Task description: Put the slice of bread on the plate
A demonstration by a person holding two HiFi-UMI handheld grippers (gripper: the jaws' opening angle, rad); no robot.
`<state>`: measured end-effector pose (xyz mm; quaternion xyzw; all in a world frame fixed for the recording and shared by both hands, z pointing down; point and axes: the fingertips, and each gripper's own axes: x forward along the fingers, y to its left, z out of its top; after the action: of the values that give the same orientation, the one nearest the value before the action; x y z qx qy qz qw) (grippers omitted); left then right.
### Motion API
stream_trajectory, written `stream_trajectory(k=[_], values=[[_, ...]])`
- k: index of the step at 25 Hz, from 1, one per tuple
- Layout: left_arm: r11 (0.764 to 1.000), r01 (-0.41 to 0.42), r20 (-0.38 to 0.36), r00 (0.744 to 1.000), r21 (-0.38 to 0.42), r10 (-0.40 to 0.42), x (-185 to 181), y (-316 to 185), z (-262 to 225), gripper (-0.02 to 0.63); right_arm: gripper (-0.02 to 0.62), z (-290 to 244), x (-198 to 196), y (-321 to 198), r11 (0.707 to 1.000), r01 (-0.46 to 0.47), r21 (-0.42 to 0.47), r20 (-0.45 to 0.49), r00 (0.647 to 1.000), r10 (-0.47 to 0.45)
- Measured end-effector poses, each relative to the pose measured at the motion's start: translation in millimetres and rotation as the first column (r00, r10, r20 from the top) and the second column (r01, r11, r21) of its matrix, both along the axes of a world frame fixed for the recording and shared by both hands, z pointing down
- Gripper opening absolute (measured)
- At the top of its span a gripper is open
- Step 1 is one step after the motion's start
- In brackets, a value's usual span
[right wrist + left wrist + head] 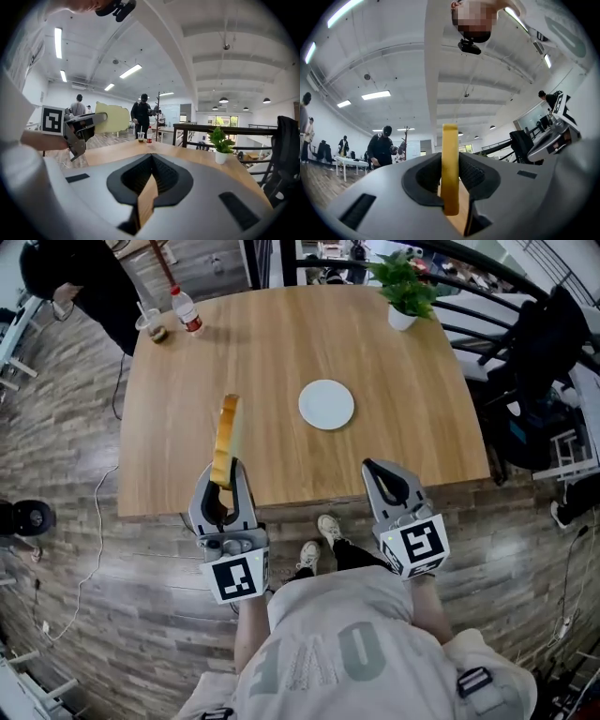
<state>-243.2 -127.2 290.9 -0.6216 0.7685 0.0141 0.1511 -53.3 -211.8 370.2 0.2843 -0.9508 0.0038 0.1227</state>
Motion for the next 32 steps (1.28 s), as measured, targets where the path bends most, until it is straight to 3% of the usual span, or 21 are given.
stream_trajectory(k=[4,7,9,13,22,27,32], values=[[0.999,0.053,0.004,0.999,0.003,-0.053,1,-31,-14,0.089,0.017,-12,-12,-32,0.994,0.107,0.010,0.054,0.993,-0.107],[0.997,0.073,0.003,0.997,-0.007,-0.073,6,-56,-22,0.089,0.017,-24,-7,-54,0.980,0.162,0.116,-0.021,0.987,-0.161],[0.997,0.073,0.026,0.997,-0.024,-0.072,13,-71,-23,0.089,0.017,-25,0,-65,0.975,0.171,0.141,-0.032,0.985,-0.168],[0.999,0.024,0.018,1.000,-0.046,-0.023,23,-100,-18,0.089,0.017,-21,6,-79,0.984,0.153,0.089,0.041,0.987,-0.158],[0.987,-0.149,0.018,0.988,-0.064,0.151,41,-164,-20,0.089,0.018,-28,1,-81,0.990,0.110,0.085,0.049,0.992,-0.114],[0.951,-0.215,0.085,0.967,-0.221,0.238,49,-183,4,0.089,0.018,-26,-3,-90,0.997,0.046,0.059,0.047,0.998,-0.049],[0.915,-0.181,0.226,0.935,-0.361,0.274,51,-199,36,0.089,0.018,-25,-12,-88,0.998,0.045,0.053,0.031,0.998,-0.047]])
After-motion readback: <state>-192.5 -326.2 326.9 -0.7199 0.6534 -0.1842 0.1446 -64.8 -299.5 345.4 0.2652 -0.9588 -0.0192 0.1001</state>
